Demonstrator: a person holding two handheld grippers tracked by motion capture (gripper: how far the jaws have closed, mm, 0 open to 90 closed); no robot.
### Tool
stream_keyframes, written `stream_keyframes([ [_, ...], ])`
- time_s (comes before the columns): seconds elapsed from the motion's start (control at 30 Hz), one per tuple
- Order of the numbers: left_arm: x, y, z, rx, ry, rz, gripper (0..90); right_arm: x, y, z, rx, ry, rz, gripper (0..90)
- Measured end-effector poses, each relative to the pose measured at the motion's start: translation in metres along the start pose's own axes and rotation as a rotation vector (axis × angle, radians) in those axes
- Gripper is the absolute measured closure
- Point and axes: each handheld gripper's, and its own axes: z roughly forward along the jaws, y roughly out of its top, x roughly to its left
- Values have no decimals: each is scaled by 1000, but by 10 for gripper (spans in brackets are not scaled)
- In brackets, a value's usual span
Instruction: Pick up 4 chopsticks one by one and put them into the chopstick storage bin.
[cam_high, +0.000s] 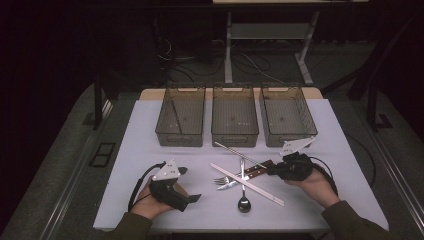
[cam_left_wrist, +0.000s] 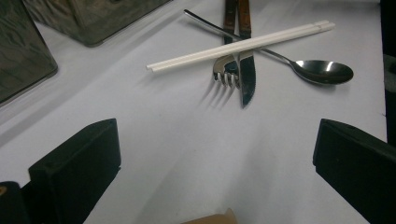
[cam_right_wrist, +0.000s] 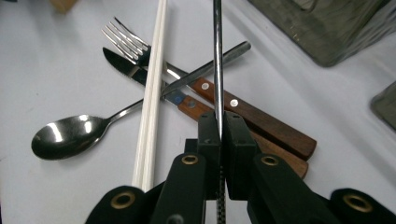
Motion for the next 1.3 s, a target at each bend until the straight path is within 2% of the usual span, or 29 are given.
stream_keyframes([
  [0.57,0,0,-1,-5,0,-8,0,-3,21,-10,-88,-2,35,867],
  [1.3,1,-1,-1,-10,-6,-26,0,-9,55,4,-112,-28,43,867],
])
